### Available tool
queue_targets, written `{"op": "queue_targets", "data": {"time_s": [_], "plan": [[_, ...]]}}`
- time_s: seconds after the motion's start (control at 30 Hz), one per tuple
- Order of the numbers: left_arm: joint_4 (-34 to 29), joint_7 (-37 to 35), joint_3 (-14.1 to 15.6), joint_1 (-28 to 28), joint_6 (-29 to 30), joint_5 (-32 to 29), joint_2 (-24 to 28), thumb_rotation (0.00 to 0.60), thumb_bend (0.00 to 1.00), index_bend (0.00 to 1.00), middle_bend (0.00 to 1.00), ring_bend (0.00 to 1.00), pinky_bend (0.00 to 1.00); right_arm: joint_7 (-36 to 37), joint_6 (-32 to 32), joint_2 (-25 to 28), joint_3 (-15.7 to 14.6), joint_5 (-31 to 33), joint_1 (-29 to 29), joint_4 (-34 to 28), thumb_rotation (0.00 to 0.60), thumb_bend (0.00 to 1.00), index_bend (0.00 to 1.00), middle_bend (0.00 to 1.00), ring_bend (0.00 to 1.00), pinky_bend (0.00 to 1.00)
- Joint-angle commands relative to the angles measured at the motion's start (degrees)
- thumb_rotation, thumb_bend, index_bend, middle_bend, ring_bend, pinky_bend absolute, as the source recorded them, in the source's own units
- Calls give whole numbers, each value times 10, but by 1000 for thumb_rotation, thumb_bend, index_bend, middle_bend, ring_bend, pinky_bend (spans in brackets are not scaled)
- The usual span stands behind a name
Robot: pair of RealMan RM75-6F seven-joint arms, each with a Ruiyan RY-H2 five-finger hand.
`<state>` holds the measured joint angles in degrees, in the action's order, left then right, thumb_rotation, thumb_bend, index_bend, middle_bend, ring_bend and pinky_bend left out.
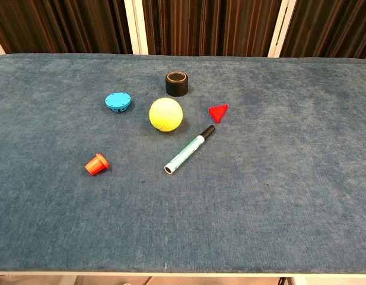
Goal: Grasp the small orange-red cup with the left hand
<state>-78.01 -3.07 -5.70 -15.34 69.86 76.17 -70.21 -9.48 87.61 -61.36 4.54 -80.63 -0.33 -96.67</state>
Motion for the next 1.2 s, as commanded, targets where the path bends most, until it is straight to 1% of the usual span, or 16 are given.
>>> {"op": "queue_targets", "data": {"time_s": [0.03, 0.27, 0.57, 0.7, 0.83, 0.93, 1.07, 1.2], "plan": [[1, -3, 0, 0, 2, 2, 0, 600, 445, 82, 15, 0, 134, 0, 0, 0, 0, 0, 0, 0, 600, 403, 178, 135, 59, 0], [-6, -5, 0, 6, 19, 10, 4, 600, 363, 82, 15, 0, 134, 1, -1, 1, -1, -3, 0, 0, 600, 403, 178, 135, 59, 0], [-28, -24, 11, 7, 25, 35, 16, 600, 350, 82, 15, 0, 142, 0, -2, 1, -1, -1, 0, 1, 600, 403, 178, 135, 59, 0], [-51, -40, 23, 6, 30, 64, 24, 600, 322, 82, 15, 0, 144, 5, -2, 2, 0, 1, -1, 1, 600, 403, 178, 135, 59, 0], [-82, -61, 44, -4, 25, 116, 38, 600, 270, 82, 15, 0, 158, 7, -6, 3, 0, 2, 0, 0, 600, 403, 178, 135, 59, 0], [-101, -51, 55, -16, 15, 141, 44, 600, 249, 82, 15, 0, 162, 7, -6, 3, 0, 2, 0, -1, 600, 403, 177, 135, 58, 0], [-153, -38, 76, -47, -26, 187, 57, 600, 214, 82, 15, 0, 162, 7, -6, 3, 0, 3, 0, -2, 600, 403, 178, 135, 59, 0], [-190, -34, 93, -76, -64, 219, 58, 600, 204, 82, 15, 0, 162, 8, -7, 4, 0, 3, 0, -2, 600, 402, 177, 135, 59, 0]]}}
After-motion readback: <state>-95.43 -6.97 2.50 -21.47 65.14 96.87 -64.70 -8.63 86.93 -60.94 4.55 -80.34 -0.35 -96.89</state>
